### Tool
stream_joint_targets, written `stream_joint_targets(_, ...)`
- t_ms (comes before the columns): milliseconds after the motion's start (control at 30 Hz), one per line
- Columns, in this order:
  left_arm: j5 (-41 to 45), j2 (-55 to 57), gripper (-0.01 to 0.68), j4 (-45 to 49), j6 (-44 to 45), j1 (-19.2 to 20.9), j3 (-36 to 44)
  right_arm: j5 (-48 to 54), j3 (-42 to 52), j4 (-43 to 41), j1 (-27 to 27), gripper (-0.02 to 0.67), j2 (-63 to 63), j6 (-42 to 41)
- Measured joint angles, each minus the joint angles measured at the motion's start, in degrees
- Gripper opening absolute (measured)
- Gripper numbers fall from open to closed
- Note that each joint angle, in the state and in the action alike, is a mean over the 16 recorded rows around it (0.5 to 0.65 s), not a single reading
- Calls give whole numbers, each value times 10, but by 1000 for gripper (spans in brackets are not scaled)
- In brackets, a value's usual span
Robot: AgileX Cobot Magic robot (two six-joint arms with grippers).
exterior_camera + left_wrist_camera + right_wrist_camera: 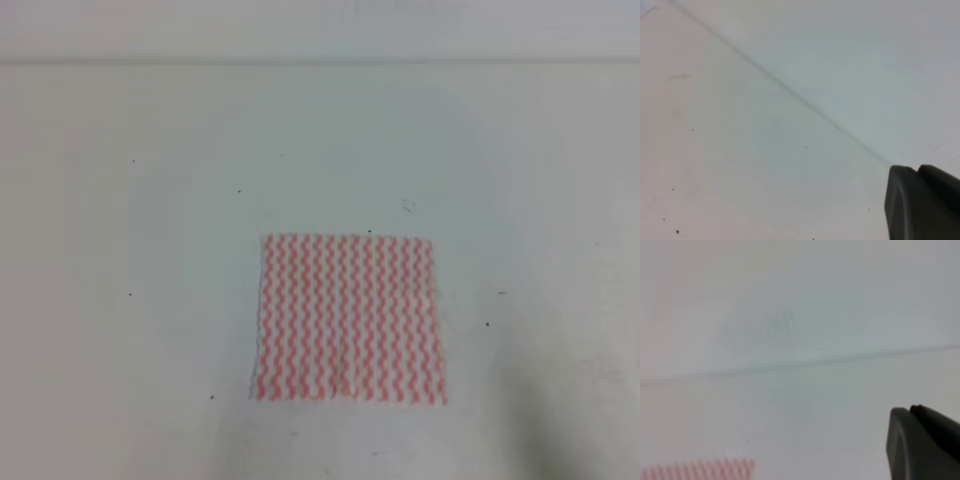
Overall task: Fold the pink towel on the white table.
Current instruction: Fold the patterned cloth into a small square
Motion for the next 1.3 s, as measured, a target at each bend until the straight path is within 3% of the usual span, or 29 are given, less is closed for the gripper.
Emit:
stream_joint_targets(333, -3, 0, 1, 2, -29, 0, 3, -128, 0, 244, 0, -19, 0, 1)
stream_joint_targets(567, 8, 1, 1, 9, -25, 0, -5, -131, -2, 322, 0, -20, 4, -1)
stream_joint_targets(800, 75, 31, 0, 23, 8, -1, -69, -63, -38, 323, 0, -20, 59, -2)
stream_joint_targets(1033, 193, 117, 0, 28, 70, -1, -183, 77, -129, 266, 0, -20, 186, -3)
stream_joint_targets(1300, 308, 236, 0, -55, 198, -2, -285, 231, -245, 176, 0, -20, 351, -3)
